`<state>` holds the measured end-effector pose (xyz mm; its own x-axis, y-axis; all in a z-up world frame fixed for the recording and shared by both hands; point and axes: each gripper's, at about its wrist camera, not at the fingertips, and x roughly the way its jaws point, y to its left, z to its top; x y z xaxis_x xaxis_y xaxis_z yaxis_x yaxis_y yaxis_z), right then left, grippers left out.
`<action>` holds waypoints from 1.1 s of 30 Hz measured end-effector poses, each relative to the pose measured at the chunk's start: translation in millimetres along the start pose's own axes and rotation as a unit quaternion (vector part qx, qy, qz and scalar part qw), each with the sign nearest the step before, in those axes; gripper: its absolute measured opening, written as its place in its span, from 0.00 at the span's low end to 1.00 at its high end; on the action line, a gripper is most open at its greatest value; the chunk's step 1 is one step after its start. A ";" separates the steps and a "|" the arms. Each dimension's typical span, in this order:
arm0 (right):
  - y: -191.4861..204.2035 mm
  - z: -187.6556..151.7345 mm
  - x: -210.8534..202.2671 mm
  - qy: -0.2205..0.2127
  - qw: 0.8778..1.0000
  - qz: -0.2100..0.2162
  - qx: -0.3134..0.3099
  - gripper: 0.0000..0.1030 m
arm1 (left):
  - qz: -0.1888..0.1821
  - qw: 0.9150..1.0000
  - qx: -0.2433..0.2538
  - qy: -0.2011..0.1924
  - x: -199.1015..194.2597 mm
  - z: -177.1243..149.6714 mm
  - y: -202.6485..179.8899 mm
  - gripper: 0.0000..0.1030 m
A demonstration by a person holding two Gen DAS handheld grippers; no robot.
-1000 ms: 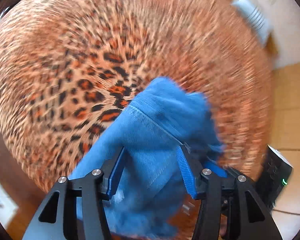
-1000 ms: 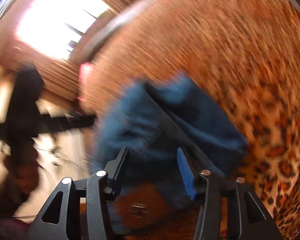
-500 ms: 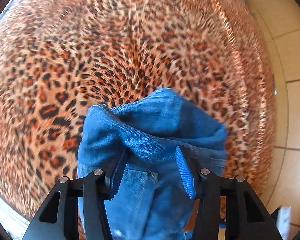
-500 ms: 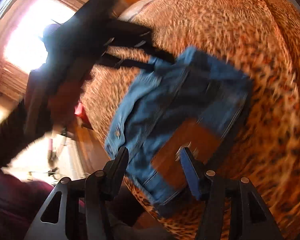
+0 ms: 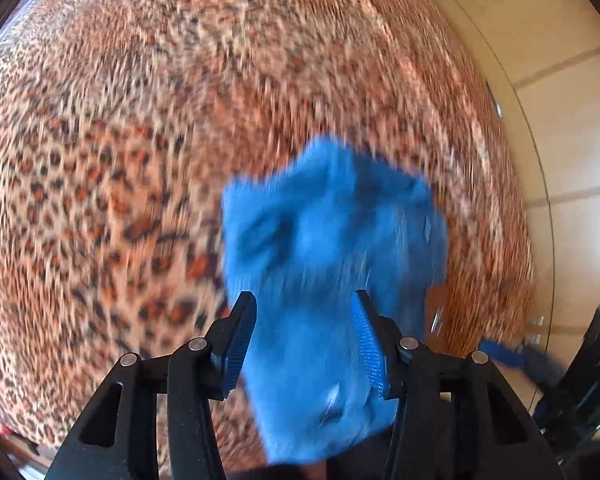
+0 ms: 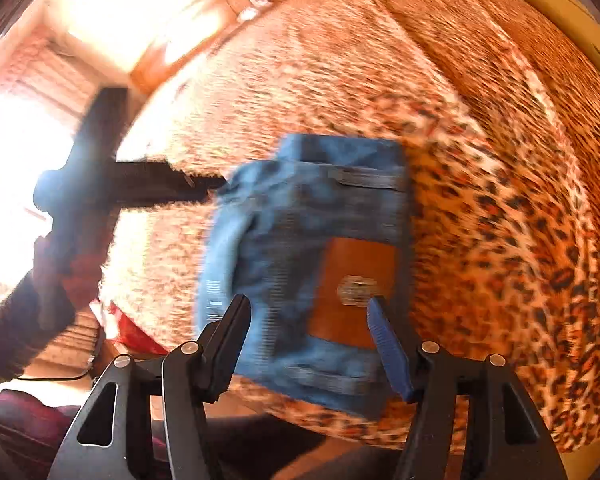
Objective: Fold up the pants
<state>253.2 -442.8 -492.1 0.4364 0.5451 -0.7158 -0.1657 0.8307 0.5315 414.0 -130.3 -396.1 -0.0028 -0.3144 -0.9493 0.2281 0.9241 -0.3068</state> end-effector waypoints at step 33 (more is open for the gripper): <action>-8.6 114.2 33.0 -0.039 0.999 -0.002 -0.027 0.75 | 0.078 0.991 -0.082 -0.066 24.8 46.3 -19.5 0.46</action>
<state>370.0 -444.9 -468.6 0.5044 0.5337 -0.6788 -0.2109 0.8385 0.5025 454.6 -166.1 -410.4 0.1502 -0.1810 -0.9719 0.0546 0.9831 -0.1746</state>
